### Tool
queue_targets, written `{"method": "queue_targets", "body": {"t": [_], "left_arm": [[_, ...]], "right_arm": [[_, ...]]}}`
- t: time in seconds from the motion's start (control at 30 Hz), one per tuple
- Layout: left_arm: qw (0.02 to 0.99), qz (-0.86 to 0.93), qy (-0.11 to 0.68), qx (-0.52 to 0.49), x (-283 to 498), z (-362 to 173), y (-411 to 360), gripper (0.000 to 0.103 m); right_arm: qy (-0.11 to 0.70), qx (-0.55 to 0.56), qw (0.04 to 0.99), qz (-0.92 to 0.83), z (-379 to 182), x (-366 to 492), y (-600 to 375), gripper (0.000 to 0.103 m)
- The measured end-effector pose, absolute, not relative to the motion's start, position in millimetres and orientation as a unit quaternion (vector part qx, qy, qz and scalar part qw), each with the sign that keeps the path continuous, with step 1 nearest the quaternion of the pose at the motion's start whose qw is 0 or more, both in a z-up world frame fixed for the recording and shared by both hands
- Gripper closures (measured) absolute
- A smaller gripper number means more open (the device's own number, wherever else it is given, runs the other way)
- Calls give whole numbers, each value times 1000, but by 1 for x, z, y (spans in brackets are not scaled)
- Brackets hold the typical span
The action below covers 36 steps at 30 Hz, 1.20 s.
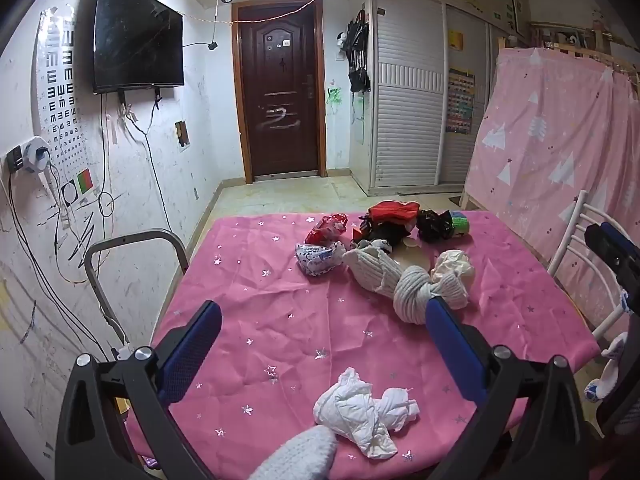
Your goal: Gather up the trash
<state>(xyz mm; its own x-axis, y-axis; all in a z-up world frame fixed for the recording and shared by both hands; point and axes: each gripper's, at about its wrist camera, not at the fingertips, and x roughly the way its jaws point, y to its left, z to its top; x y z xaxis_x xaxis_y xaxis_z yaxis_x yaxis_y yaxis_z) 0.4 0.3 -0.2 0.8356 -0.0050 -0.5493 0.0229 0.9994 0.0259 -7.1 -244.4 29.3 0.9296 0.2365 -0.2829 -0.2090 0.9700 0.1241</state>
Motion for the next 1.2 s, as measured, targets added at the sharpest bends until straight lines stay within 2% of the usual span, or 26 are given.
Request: {"method": "queue_targets", "body": {"t": [1.2], "left_arm": [[957,-6,289,17,0,-11,-2,9]], "right_arm": [[149,50,981,114,28,-7,-245,5]]}}
